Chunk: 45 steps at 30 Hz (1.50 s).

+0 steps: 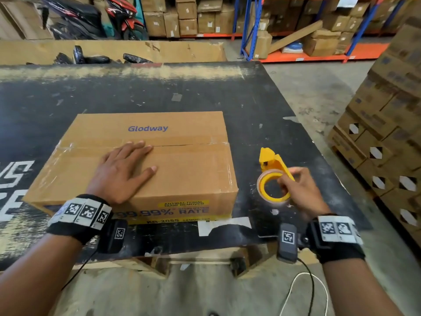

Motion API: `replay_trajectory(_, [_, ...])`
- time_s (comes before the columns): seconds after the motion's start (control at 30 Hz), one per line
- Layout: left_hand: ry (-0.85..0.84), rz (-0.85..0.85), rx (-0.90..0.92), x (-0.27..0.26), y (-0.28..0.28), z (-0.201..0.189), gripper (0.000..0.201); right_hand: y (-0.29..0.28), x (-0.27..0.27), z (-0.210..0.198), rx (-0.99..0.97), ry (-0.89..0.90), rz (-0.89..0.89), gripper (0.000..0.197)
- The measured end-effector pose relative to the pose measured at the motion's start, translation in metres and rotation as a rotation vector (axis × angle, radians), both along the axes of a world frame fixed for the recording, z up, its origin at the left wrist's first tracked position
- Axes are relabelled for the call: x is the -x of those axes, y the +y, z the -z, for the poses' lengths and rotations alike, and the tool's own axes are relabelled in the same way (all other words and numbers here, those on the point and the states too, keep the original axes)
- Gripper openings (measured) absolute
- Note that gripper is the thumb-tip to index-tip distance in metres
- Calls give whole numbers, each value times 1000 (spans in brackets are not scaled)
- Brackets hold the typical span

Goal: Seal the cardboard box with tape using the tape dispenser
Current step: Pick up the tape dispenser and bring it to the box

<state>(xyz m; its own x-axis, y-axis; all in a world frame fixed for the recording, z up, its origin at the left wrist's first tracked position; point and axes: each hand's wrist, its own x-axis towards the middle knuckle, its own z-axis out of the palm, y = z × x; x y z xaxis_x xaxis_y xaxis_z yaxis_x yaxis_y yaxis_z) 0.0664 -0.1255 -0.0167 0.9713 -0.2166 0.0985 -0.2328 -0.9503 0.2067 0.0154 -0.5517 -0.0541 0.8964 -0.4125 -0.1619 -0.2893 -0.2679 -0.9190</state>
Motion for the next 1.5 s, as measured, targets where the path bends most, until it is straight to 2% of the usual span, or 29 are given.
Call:
replay_trajectory(0.1, [-6,-12,6,2,0,-2,70,15,-14,-54,-108,-228,-128,44])
replay_trajectory(0.2, [5,-8,-4,2,0,-3,69,55,-52,-95,49,-326,-372,61])
replay_trajectory(0.27, [10,-1,-2,2,1,-4,70,90,-81,-108,243,-372,-517,66])
replay_trajectory(0.4, [21,19,14,2,2,-4,69,139,-122,-113,557,-338,-680,62])
replay_trajectory(0.57, [101,43,57,3,33,-8,76,146,-140,-105,700,-225,-757,60])
replay_trajectory(0.7, [86,-117,-11,-2,116,-17,86,148,-142,-107,722,-200,-765,57])
replay_trajectory(0.77, [100,-103,-29,-3,147,-17,86,163,-147,-115,741,-169,-819,53])
replay_trajectory(0.87, [111,-13,13,-5,161,-15,85,219,-160,-126,720,-214,-902,51])
replay_trajectory(1.0, [113,22,101,-11,175,-21,77,326,-173,-120,601,-349,-1045,51])
replay_trajectory(1.07, [200,11,298,-18,189,-28,64,364,-176,-114,569,-343,-1095,52])
replay_trajectory(1.17, [293,-100,938,-35,212,-40,42,386,-178,-105,559,-328,-1112,57])
replay_trajectory(1.27, [388,-265,1325,-49,218,-56,38,386,-178,-99,533,-328,-1087,57])
replay_trajectory(1.33, [460,-279,1446,-57,213,-60,36,384,-177,-98,540,-325,-1076,58])
replay_trajectory(1.5, [496,-275,1535,-74,207,-61,38,383,-175,-100,547,-330,-1063,61])
